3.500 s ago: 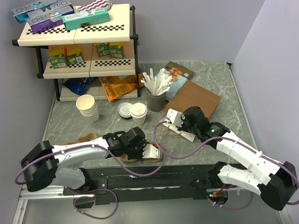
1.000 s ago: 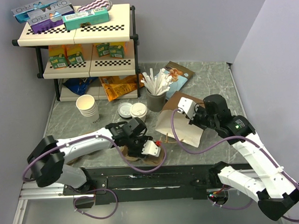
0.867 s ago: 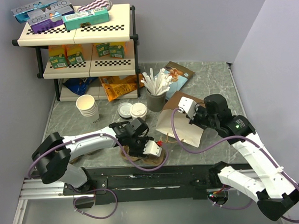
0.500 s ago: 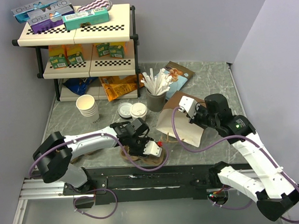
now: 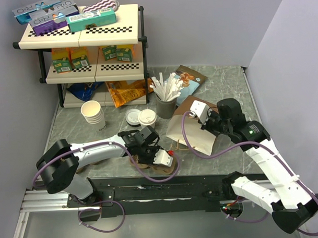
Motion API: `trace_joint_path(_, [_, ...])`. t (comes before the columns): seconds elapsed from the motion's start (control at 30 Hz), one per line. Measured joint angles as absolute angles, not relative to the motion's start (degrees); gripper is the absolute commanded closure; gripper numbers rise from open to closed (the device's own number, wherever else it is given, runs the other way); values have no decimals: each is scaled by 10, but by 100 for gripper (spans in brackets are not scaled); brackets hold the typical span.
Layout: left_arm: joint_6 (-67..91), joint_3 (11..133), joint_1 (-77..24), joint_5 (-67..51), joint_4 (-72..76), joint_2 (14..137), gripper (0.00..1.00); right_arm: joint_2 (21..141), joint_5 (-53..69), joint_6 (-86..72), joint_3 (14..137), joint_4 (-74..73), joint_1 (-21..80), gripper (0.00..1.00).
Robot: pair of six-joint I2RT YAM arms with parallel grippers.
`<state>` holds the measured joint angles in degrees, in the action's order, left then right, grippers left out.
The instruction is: Pack the takeout coffee
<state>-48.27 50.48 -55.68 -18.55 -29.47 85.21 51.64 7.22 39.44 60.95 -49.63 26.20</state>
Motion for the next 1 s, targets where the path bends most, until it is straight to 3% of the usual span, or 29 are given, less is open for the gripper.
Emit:
trace_joint_path(0.2, [-483, 504, -557, -182, -303, 845, 99, 517, 72, 391, 611, -496, 258, 100])
trace_joint_path(0.43, [-467, 530, -556, -206, -383, 779, 99, 519, 76, 391, 618, -498, 257, 100])
trace_joint_path(1.0, [-400, 825, -611, -273, -351, 700, 99, 577, 123, 393, 747, -593, 256, 100])
